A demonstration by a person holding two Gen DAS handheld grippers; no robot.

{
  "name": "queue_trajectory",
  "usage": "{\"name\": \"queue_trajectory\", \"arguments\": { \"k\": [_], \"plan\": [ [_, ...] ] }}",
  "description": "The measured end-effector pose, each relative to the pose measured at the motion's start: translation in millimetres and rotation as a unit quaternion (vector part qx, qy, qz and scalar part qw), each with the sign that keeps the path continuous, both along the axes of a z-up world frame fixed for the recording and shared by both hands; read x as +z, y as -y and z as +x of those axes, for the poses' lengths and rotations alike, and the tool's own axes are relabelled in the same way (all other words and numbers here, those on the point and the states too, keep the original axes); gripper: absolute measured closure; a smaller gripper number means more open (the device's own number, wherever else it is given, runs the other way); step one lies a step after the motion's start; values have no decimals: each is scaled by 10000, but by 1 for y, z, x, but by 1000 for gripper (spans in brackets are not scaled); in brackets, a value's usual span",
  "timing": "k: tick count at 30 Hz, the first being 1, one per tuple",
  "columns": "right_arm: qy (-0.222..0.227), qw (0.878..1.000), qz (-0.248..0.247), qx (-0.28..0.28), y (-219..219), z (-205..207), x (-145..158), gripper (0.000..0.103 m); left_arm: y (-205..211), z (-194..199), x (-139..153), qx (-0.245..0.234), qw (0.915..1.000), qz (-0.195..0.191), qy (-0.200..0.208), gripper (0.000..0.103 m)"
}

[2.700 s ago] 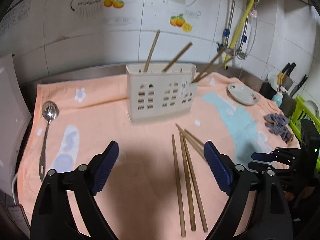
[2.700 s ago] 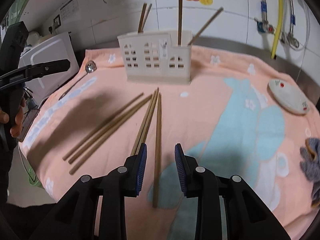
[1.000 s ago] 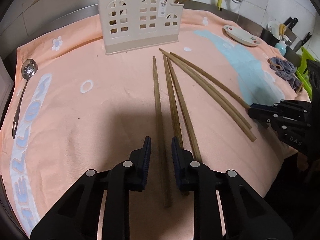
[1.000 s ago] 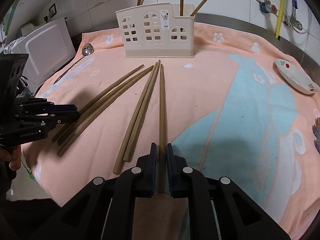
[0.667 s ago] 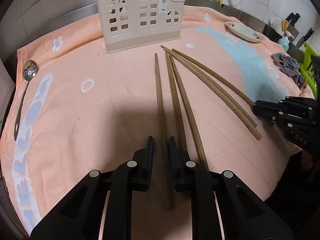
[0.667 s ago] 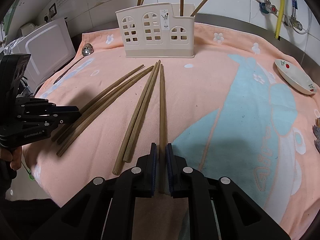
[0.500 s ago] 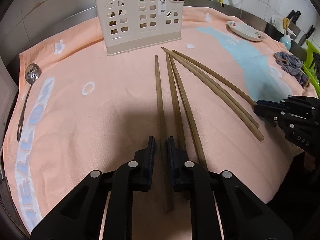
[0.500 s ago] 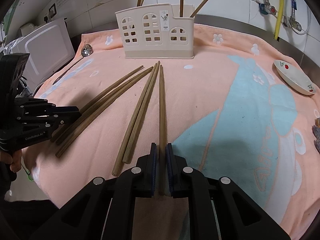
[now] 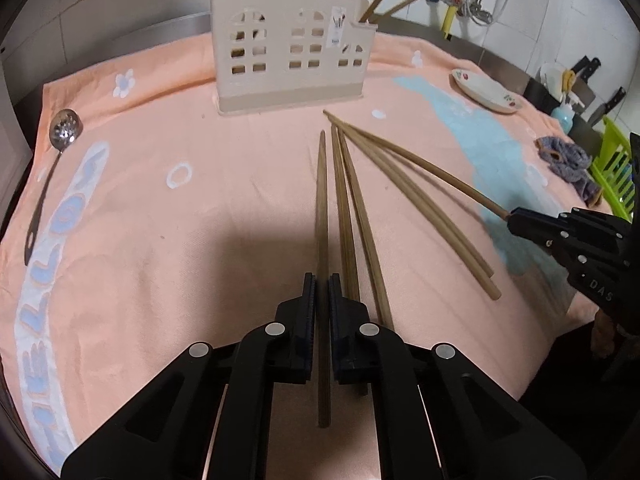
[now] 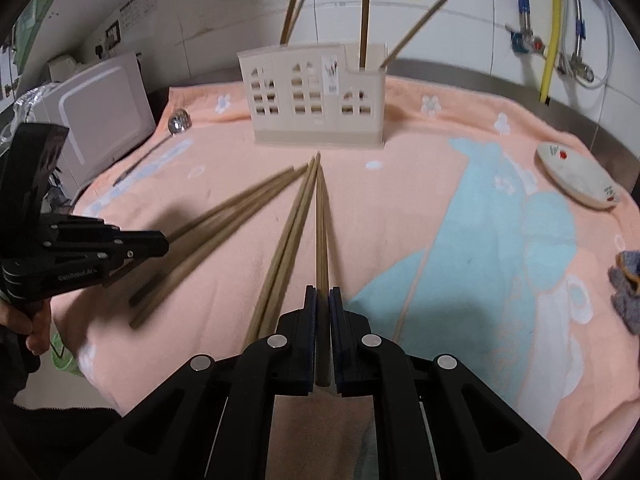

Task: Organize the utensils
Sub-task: 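Lift both held chopsticks up over the white holder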

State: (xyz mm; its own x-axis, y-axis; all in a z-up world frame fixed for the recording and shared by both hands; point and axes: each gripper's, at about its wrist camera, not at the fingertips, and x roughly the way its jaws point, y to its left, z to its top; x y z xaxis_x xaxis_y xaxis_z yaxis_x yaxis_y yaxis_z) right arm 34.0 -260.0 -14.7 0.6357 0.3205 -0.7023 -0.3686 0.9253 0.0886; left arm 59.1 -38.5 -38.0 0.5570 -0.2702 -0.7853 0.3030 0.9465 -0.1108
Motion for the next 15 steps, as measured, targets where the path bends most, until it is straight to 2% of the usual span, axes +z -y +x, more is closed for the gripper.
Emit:
{"name": "queue_trajectory", "arguments": {
  "k": [15],
  "plan": [
    [941,9948,368,154,5,21,91,96,-18,10,75,32,9950,-354,934,98]
  ]
}}
